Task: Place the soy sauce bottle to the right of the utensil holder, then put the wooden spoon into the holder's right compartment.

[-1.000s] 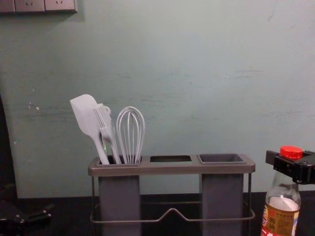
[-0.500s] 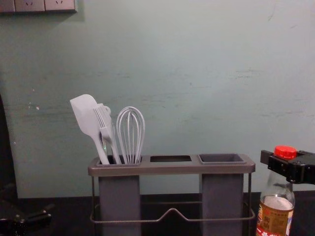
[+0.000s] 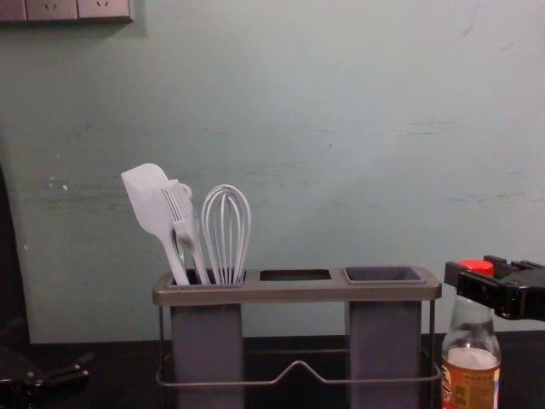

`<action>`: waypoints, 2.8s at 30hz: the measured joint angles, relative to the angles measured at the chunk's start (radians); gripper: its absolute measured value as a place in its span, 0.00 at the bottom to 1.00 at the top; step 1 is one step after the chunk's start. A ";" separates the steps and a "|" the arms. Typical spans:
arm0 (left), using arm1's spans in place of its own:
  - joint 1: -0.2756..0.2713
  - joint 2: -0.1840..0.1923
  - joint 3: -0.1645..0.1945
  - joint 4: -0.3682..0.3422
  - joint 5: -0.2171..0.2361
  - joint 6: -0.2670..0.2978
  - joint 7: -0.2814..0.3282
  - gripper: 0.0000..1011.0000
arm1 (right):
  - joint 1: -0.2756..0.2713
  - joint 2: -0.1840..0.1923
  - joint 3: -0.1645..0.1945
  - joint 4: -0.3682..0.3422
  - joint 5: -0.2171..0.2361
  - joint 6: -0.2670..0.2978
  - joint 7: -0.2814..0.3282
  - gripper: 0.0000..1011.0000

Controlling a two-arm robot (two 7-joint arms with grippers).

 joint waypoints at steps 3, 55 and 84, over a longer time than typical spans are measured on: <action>0.000 0.000 0.000 0.000 0.000 0.000 0.000 0.99 | -0.001 0.000 0.003 -0.002 0.001 0.002 0.000 0.66; 0.000 0.000 0.000 0.000 0.000 0.000 0.000 0.99 | -0.246 0.135 0.024 -0.491 -0.117 0.112 0.009 0.99; 0.000 0.000 0.000 0.000 0.000 0.000 0.000 0.99 | -0.309 0.249 -0.104 -0.488 -0.024 0.388 0.062 0.99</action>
